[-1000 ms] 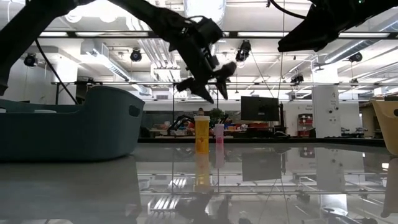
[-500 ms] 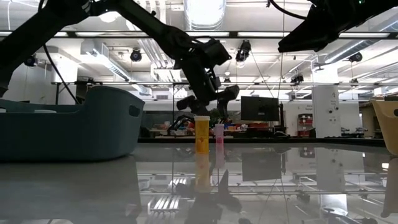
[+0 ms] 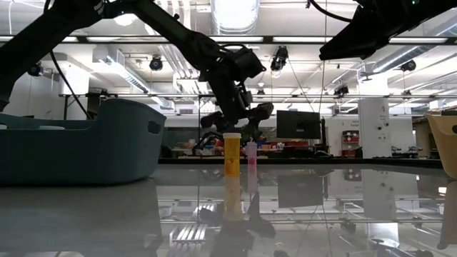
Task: Pick and place medicine bottles into bin by pill shape (circle, oval)
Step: Put the pink bottled capsules into the yellow bin
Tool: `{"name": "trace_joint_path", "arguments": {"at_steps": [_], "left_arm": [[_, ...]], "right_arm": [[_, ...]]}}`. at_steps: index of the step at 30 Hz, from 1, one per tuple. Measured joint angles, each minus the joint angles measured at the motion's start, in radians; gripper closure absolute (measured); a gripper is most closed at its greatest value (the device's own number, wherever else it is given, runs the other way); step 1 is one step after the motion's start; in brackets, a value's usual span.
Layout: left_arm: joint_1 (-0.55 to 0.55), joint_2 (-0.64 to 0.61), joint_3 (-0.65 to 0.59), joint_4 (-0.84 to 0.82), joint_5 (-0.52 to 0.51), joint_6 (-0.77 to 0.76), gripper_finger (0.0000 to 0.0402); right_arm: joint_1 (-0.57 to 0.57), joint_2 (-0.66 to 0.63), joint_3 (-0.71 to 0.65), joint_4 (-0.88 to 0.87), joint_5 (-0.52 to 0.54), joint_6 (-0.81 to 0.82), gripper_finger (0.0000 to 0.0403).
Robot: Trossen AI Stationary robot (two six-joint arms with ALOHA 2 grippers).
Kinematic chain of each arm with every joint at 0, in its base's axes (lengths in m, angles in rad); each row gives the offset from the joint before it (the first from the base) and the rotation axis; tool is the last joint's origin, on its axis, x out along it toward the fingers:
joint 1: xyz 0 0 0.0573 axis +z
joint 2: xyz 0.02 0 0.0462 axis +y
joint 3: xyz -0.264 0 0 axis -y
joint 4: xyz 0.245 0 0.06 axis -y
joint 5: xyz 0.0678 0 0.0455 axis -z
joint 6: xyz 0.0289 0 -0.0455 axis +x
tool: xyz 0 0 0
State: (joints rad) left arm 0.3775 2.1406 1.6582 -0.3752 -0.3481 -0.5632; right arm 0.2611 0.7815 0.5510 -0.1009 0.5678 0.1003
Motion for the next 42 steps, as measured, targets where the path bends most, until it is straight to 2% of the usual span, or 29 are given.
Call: {"name": "trace_joint_path", "arguments": {"at_steps": [9,25,28,37,42], "left_arm": [[-0.008,0.0,-0.037,0.063,-0.001,0.0,0.0178],[-0.015,0.0,-0.037,0.063,-0.025,0.003,0.018],[-0.017,0.0,-0.037,0.064,-0.024,0.013,0.0195],[-0.019,0.0,-0.037,0.08,-0.024,0.02,0.0272],[-0.02,0.0,-0.039,0.083,-0.024,0.02,0.0298]], "right_arm": [[0.0,0.0,0.0,0.0,0.0,0.0,0.0209],[0.0,0.0,0.0,0.001,0.0,0.0,0.0209],[0.0,0.0,0.0,0.001,0.0,-0.004,0.0209],[0.0,0.0,0.0,0.001,0.0,-0.004,0.0209],[0.0,0.0,0.0,0.001,0.0,-0.004,0.0209]]}}
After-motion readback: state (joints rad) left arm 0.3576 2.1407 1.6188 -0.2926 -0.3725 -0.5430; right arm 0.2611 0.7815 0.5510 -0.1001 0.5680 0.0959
